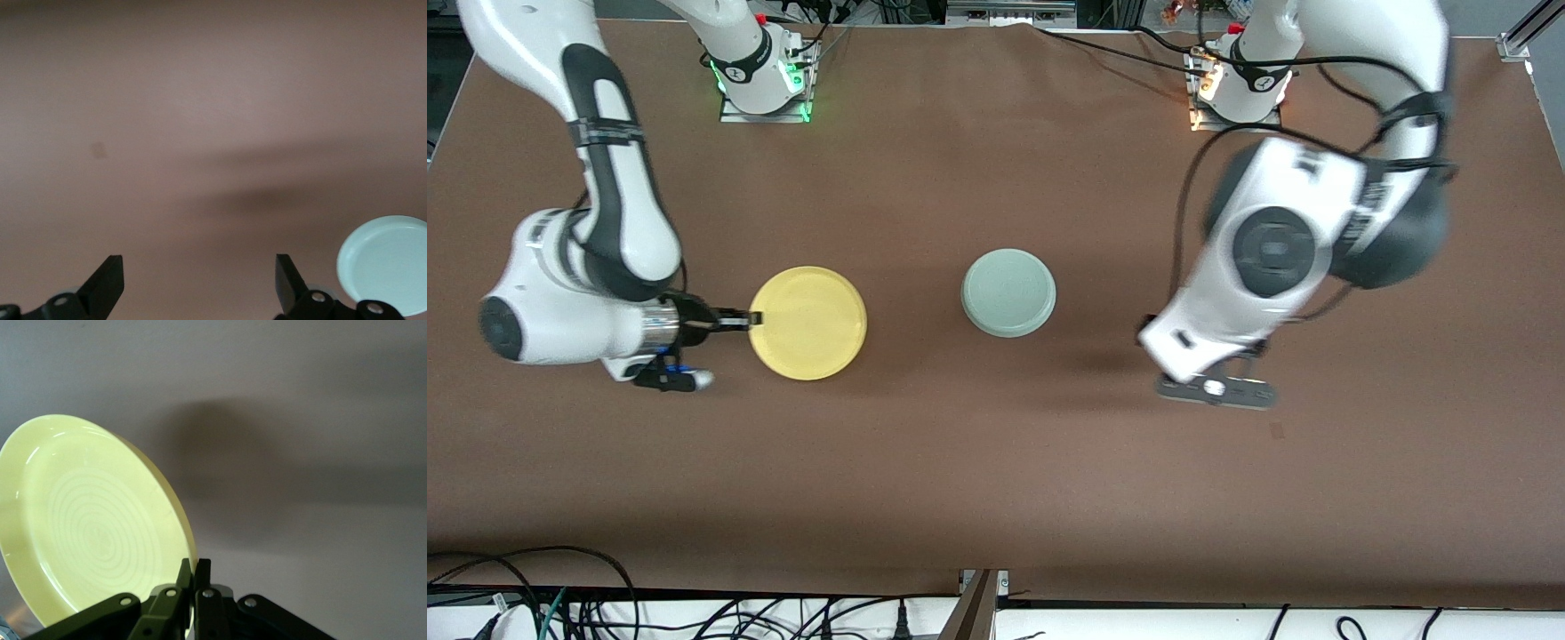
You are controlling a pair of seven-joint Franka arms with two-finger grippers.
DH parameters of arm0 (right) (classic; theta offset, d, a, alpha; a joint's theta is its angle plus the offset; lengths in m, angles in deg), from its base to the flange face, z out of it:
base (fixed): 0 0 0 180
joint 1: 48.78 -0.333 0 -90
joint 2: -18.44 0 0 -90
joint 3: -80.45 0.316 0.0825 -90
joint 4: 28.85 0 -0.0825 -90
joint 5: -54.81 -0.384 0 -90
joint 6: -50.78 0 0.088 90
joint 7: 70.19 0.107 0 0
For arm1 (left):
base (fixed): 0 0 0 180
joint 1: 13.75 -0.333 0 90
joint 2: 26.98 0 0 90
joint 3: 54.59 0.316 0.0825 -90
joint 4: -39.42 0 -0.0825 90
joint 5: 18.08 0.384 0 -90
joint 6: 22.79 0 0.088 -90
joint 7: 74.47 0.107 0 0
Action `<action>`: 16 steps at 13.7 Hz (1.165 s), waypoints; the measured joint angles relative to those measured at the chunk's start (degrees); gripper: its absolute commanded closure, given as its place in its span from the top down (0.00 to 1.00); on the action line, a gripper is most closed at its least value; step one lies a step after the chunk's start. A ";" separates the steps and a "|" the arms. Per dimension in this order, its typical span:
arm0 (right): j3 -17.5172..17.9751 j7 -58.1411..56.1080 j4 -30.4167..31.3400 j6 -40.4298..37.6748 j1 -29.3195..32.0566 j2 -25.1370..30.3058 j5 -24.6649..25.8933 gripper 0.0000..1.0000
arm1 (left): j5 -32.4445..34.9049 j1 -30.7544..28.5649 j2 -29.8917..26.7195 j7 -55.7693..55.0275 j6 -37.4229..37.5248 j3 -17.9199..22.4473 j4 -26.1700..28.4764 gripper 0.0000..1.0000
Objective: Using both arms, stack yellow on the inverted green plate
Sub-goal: 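Carry the yellow plate onto the green plate while the left gripper withdraws, then lower the yellow plate onto the green plate and open the right gripper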
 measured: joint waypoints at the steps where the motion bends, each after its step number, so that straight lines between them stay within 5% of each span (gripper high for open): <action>1: 0.86 2.32 1.39 2.20 -1.93 0.32 -0.09 0.00 | 0.00 -1.74 -1.27 3.98 0.12 -0.06 0.04 1.00; 5: 11.33 13.99 8.56 14.45 -3.88 2.99 -0.16 0.00 | 0.84 -5.88 -9.57 12.03 0.31 0.02 4.16 1.00; 10: 24.20 24.19 17.97 34.04 -4.38 5.41 -0.17 0.00 | -2.42 -13.88 -24.56 16.17 -2.13 0.61 19.69 1.00; 16: 25.93 25.78 26.02 49.96 -9.45 5.04 -0.17 0.00 | -5.76 -13.87 -34.31 16.19 -16.77 5.76 38.44 1.00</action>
